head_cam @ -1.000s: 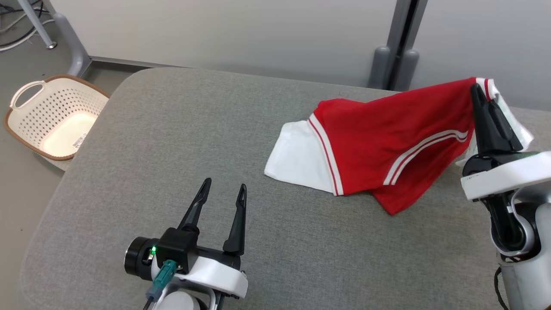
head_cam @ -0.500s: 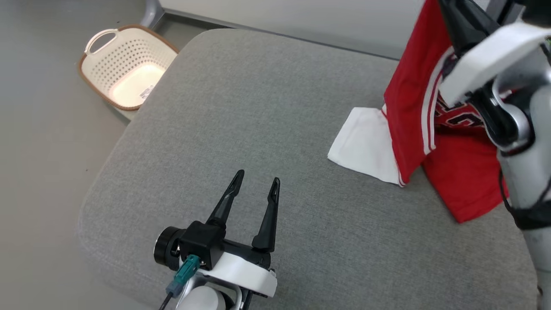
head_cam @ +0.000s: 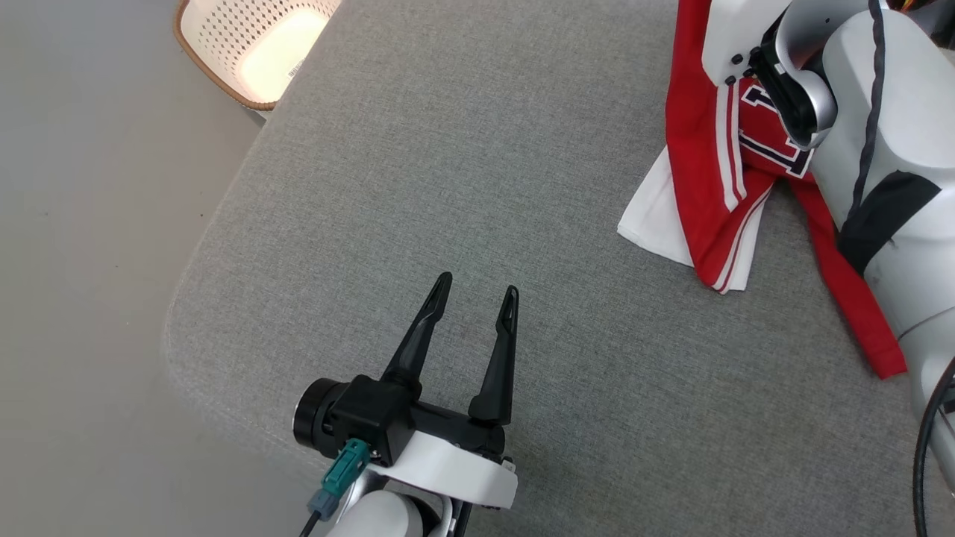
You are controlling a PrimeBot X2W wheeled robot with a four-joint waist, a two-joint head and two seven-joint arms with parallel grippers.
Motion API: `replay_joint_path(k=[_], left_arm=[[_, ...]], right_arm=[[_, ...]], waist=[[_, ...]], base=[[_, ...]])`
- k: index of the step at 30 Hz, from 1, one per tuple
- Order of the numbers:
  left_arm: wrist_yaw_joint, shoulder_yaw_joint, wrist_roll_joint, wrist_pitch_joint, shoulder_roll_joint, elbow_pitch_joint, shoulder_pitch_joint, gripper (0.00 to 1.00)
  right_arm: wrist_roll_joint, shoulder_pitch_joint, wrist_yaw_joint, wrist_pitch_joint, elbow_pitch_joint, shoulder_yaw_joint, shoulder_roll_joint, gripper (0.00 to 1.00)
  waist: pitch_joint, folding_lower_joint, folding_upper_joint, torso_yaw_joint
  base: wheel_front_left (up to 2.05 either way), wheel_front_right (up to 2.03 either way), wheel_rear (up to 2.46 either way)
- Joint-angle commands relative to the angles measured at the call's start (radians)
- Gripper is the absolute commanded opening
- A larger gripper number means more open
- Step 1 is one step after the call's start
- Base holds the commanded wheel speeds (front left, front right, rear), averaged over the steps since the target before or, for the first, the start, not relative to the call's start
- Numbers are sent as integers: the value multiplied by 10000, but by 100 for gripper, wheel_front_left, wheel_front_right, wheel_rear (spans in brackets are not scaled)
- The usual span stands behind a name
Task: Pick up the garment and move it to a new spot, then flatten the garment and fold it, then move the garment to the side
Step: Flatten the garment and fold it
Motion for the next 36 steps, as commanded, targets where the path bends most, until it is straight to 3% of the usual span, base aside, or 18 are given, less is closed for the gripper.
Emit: replay_joint_path(k=[1, 9, 19, 36], left_arm=[[116, -90, -32, 2, 34, -49, -151, 100], [78, -263, -27, 2, 39, 171, -340, 100], [-479, -113, 329, 4, 40, 995, -583, 100], [-1091, 1752, 1332, 4, 40, 1536, 235, 100]], right_arm=[[-40, -206, -4, -269, 512, 108, 95, 100], [306, -384, -4, -944, 2006, 726, 306, 100], [1434, 685, -4, -1816, 2130, 1027, -368, 100], [3168, 3697, -4, -3063, -287, 1826, -1306, 100]], waist=[[83, 0, 0, 42], [-106, 0, 0, -22], [-1435, 0, 0, -427], [-2813, 0, 0, -3381]], base=[[-4, -4, -4], [0, 0, 0], [0, 0, 0], [0, 0, 0]])
